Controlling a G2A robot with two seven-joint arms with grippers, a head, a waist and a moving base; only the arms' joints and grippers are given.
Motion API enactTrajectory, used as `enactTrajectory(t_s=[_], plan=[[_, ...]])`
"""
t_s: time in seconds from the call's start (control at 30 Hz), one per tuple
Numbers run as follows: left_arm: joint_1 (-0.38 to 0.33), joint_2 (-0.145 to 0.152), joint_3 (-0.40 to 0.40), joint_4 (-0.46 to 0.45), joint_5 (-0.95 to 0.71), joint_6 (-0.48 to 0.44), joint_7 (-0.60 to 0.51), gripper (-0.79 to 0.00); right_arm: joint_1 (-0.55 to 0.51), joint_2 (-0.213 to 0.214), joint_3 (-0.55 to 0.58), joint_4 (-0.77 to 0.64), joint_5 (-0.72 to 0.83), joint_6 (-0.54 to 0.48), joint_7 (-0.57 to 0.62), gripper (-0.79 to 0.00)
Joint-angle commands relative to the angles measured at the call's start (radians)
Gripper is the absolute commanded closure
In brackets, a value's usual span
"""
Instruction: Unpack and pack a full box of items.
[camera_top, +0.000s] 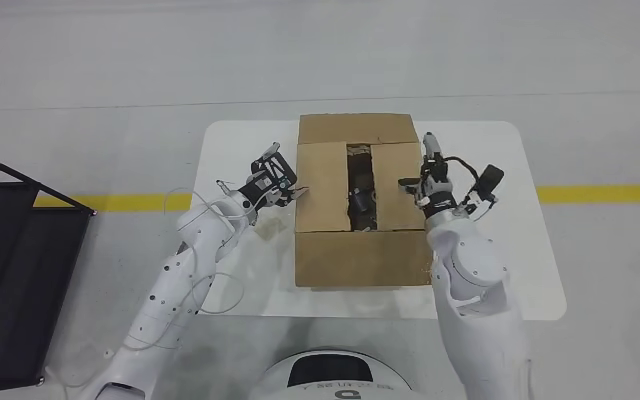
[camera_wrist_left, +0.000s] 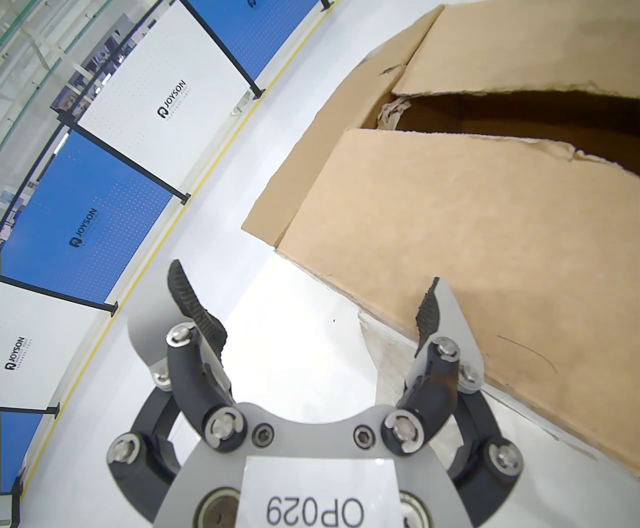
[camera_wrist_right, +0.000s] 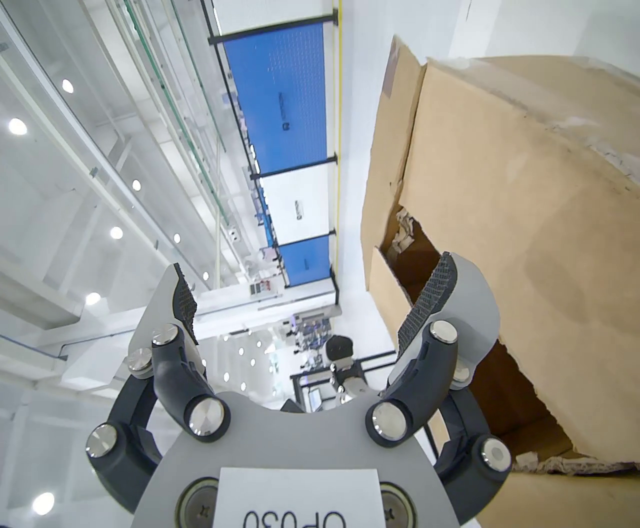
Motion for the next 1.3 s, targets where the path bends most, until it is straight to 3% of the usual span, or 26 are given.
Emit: enactTrajectory(t_s=[0.0,0.2,0.37,0.43,0.63,0.97,1.1,1.27], plan=[[0.000,0.000,0.000,0.000,0.000,0.000,0.000,-0.785,-0.001,0.000,0.010,-0.001,0.004,0.001,0.033,-0.785],[0.010,0.001,0.000,-0.013,0.002,0.015,0.007,-0.785,0.005,-0.001,0.020,0.008,0.012,-0.011,0.002,-0.785],[0.015,0.002,0.006,-0.043,0.005,0.024,0.002,-0.785,0.185,-0.033,0.027,0.208,0.131,-0.067,-0.314,-0.785],[0.009,0.002,0.015,-0.047,0.014,0.019,-0.006,-0.785,0.251,-0.041,0.012,0.292,0.088,-0.106,-0.443,-0.785],[-0.016,0.000,0.057,-0.026,0.059,-0.002,-0.056,-0.785,0.383,-0.065,-0.016,0.479,0.137,-0.182,-0.591,-0.785],[-0.018,-0.001,0.087,-0.007,0.072,0.001,-0.067,-0.785,0.562,-0.089,-0.007,0.809,0.190,-0.309,-0.679,-0.785],[-0.018,-0.001,0.087,-0.007,0.072,0.001,-0.067,-0.785,0.615,-0.098,-0.010,0.905,0.214,-0.356,-0.665,-0.785],[-0.018,-0.001,0.087,-0.007,0.072,0.001,-0.067,-0.785,0.649,-0.105,0.010,0.945,0.305,-0.341,-0.603,-0.785]])
